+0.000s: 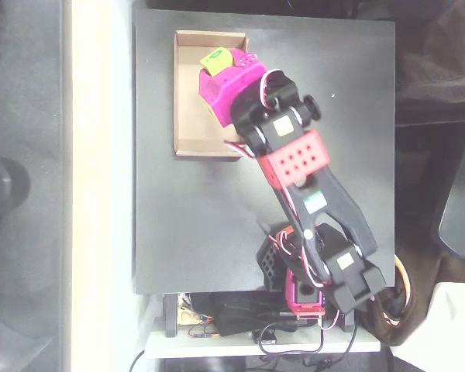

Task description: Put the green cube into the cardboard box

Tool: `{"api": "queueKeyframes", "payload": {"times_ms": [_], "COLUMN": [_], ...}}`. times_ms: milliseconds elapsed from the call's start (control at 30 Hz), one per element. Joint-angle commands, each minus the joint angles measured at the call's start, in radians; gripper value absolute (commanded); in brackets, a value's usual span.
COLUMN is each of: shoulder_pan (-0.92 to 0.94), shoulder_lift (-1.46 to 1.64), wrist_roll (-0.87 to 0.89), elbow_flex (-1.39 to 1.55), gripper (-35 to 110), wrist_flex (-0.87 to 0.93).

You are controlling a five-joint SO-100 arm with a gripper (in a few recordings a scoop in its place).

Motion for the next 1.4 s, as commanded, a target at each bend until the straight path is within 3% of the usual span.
{"api": "queueKeyframes", "payload": {"times_ms": [0, 900, 1367], "shoulder_pan": [-0.025, -0.044, -0.044], "shoulder_lift": [-0.049, -0.499, -0.522], "wrist_roll": [0.000, 0.009, 0.002], "elbow_flex": [-0.014, -0.100, -0.135], "gripper": [4, 4, 4], "wrist_flex": [-0.003, -0.005, -0.003]}}
